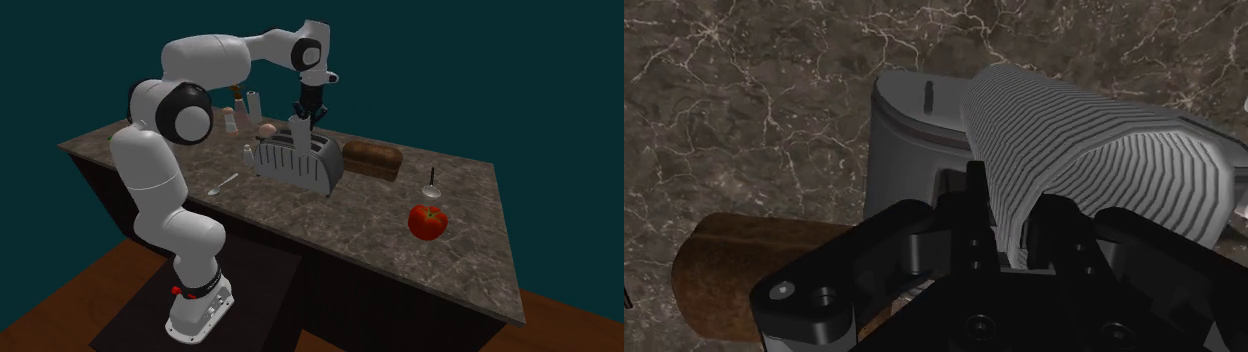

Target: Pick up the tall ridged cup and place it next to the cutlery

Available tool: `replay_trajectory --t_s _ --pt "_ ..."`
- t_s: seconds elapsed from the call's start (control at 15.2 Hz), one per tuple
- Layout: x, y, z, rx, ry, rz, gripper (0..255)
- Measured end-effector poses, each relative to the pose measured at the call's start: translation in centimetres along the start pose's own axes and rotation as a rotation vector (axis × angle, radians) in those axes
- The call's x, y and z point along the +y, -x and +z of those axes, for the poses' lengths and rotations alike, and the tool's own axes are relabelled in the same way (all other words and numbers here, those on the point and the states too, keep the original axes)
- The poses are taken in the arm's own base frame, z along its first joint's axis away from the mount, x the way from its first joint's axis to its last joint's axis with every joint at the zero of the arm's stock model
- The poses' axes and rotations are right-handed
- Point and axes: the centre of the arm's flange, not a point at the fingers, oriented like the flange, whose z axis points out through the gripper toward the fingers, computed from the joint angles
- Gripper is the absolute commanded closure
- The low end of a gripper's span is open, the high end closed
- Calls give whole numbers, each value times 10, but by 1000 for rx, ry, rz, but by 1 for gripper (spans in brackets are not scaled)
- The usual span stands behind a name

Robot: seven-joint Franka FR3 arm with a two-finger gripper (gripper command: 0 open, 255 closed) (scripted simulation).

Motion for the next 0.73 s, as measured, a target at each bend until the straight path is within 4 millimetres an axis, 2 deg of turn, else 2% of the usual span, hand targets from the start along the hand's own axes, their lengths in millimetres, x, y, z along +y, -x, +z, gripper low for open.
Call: replay_trajectory --t_s 0.53,0.73 --pt "-112 -13 10 -7 -5 -5 255" --pt "-147 -17 15 -8 -5 -5 255"
